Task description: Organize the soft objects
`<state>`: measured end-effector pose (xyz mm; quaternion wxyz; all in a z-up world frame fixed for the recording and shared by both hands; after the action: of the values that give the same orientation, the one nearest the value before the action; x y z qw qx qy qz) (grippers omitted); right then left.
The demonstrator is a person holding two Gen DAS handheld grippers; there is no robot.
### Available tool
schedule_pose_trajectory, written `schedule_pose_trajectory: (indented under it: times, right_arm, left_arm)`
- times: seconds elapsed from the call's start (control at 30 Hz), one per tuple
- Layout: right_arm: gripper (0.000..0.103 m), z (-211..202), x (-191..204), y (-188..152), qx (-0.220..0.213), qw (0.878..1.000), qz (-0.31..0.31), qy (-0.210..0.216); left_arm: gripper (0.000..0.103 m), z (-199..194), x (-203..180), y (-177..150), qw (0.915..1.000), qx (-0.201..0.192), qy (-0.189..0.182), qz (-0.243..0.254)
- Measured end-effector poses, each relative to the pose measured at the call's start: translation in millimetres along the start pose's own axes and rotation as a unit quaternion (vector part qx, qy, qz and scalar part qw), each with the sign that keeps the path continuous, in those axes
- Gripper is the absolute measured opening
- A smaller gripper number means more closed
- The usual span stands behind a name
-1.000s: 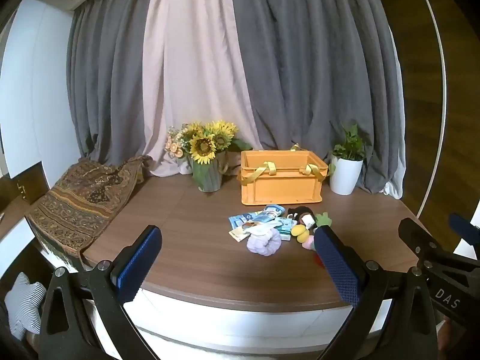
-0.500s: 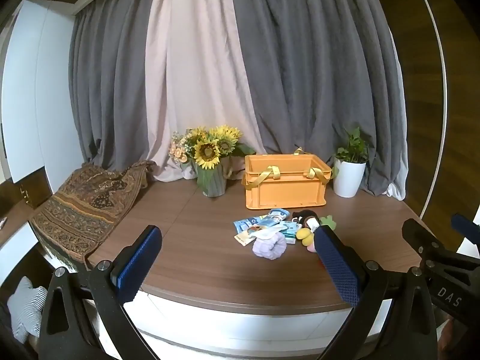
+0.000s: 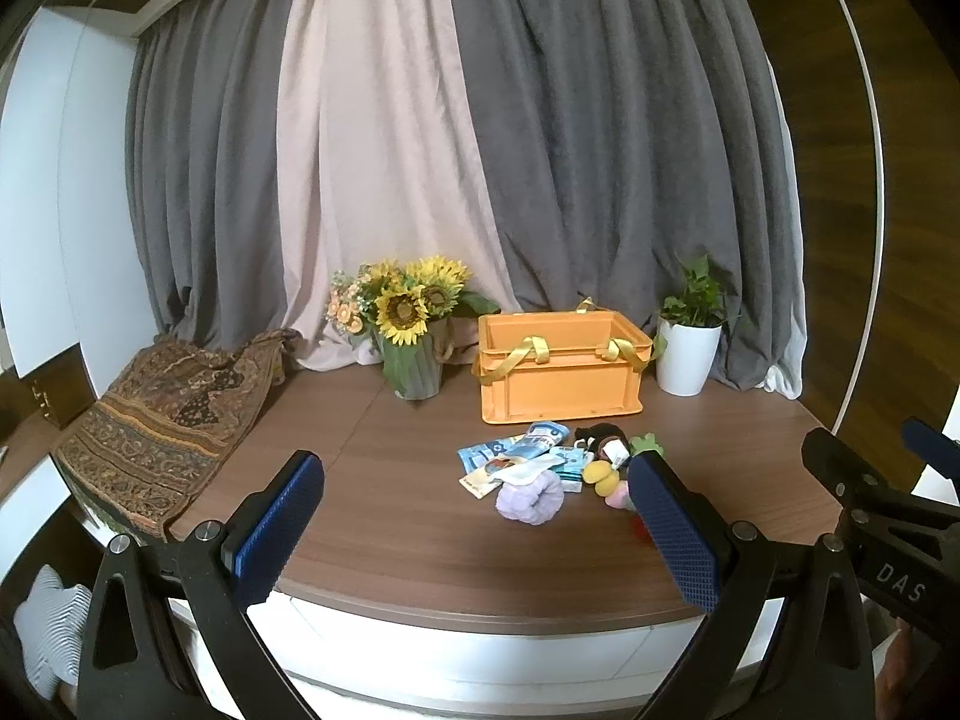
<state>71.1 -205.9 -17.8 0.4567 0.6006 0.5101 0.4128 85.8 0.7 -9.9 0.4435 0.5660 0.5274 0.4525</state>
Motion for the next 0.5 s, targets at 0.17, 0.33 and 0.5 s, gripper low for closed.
schedule_pose_trajectory:
  times: [0.17,0.33,0.5]
  right_arm:
    - [0.103,-0.4,0.0,0.8,-0.003,1.0,0.001,-0.001]
    - [0.103,-0.4,0.5,0.7,-0.002,1.0,0.001,-0.002]
    - [0.103,-0.6,0.4,0.9,-0.004,1.0,0.002,-0.003]
  left_arm:
    - [0.103,2.2,-0.4,2.8,1.0,-0.002,-0.001,-0.003]
    - [0.103,3.4,-2.9,0.1,1.0,-0.002,0.0,-0.006]
    - [0.103,4.7,-7.9,1.3,1.0,-0.004,-0.002,-0.007]
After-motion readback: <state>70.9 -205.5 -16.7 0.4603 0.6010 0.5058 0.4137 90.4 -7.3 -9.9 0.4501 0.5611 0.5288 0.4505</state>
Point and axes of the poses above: each gripper's, at about its wrist camera, not at the fingertips, and z roughly the way its jaws point, x to its left, y to its top, the point moved 8 cm from there along z, roughly the way its jaws point, and after that the axes turned 12 degrees about -x, right-handed, at the moved point
